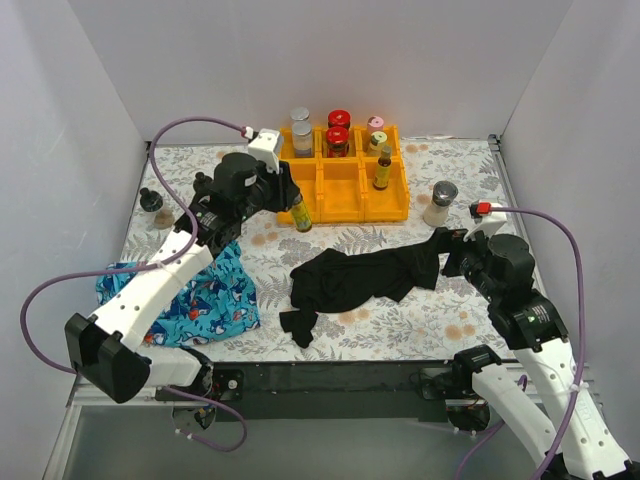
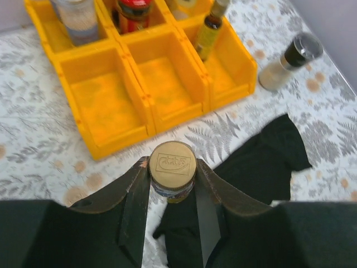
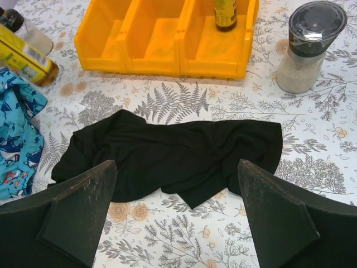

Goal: Organize the condiment bottles
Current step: Place the bottle at the center of the board.

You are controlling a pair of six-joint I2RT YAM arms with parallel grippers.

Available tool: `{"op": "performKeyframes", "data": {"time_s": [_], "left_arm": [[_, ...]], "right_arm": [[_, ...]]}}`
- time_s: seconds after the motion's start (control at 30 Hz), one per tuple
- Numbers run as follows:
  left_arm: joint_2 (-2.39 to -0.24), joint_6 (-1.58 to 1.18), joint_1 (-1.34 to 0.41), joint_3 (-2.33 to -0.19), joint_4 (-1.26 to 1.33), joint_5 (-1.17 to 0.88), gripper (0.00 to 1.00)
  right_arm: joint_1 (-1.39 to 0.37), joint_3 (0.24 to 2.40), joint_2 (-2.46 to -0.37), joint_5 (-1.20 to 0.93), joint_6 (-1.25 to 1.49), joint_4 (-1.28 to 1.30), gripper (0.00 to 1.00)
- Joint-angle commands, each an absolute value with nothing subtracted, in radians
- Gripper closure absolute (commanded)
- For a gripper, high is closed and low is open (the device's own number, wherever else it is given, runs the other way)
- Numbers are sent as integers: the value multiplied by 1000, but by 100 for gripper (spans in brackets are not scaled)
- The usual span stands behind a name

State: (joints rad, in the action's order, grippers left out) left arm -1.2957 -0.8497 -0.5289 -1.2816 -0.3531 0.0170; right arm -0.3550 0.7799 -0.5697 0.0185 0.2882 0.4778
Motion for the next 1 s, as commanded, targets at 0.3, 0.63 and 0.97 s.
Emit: {"op": "performKeyframes", "data": {"time_s": [0.3,0.63,0.97], "left_arm": [[-1140,-854,-560,-997,-302,190,100],[-1160,-859,-560,-867,-198,230,100],[-1092,-893,-578,-752,-114,235,76]], "right_arm": [[-359,827,-482,-88,317,497,7],[-359,831,-535,-90,325,532,9],[-360,807,-572,-117,344,514,10]]}}
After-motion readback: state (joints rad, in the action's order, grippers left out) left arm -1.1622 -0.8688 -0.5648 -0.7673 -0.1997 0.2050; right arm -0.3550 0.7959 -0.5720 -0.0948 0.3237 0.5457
